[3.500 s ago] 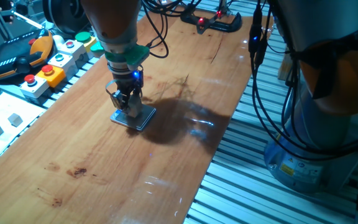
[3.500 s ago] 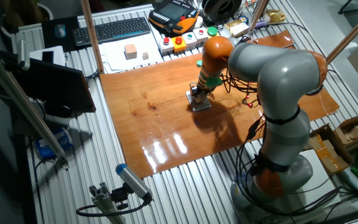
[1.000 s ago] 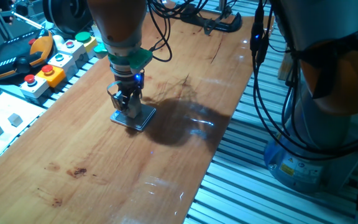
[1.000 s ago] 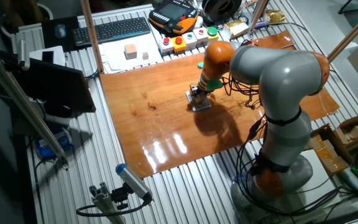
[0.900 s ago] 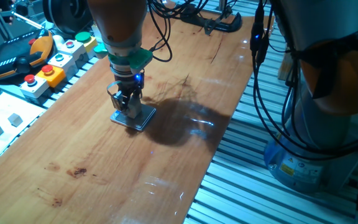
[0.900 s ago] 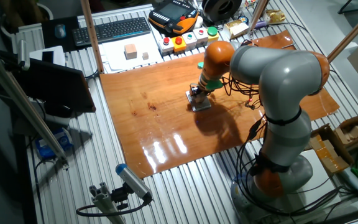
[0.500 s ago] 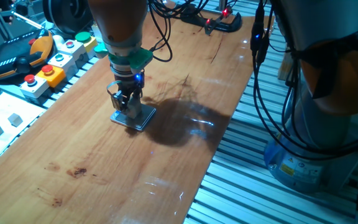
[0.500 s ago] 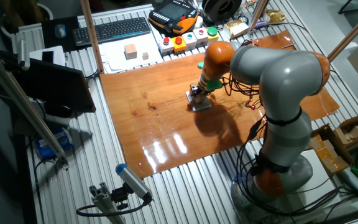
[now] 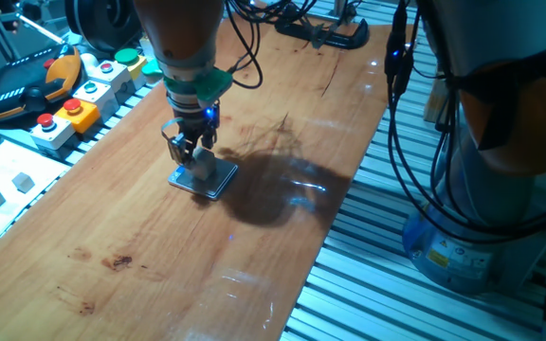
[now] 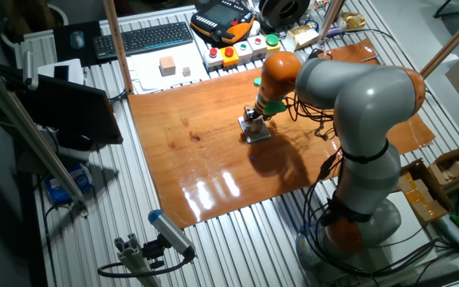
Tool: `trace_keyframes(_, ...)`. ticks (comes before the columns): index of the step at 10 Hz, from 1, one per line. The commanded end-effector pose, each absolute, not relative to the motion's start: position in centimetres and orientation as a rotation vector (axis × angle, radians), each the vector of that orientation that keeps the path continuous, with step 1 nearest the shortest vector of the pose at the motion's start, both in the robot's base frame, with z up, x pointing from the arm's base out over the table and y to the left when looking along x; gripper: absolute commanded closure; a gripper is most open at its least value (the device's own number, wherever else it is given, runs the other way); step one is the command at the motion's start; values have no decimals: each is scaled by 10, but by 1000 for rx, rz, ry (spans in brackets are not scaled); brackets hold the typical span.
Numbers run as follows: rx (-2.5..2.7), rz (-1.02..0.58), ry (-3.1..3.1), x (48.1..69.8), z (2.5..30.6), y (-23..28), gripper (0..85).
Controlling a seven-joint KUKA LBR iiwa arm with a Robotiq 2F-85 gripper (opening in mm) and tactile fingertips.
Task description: Place the block on the scale
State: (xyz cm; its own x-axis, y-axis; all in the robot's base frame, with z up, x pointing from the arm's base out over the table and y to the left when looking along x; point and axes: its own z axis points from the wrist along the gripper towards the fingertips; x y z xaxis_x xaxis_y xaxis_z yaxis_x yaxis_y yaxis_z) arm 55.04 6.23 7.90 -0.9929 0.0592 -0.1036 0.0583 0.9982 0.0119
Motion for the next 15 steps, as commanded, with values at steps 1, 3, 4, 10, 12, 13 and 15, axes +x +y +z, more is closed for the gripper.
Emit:
trace_keyframes(1,92,10,3033,551,82,62,203)
trace_keyframes(3,108,0,3027,550,89,62,203)
trace_keyframes(4,114,-14,3024,549,94,61,203)
trace_keyframes(10,115,-45,3036,549,136,42,330)
trace_keyframes(12,98,-64,3038,553,148,32,437)
trace_keyframes(13,91,-74,3038,553,153,28,510)
trace_keyframes(15,88,-79,3039,552,165,18,670)
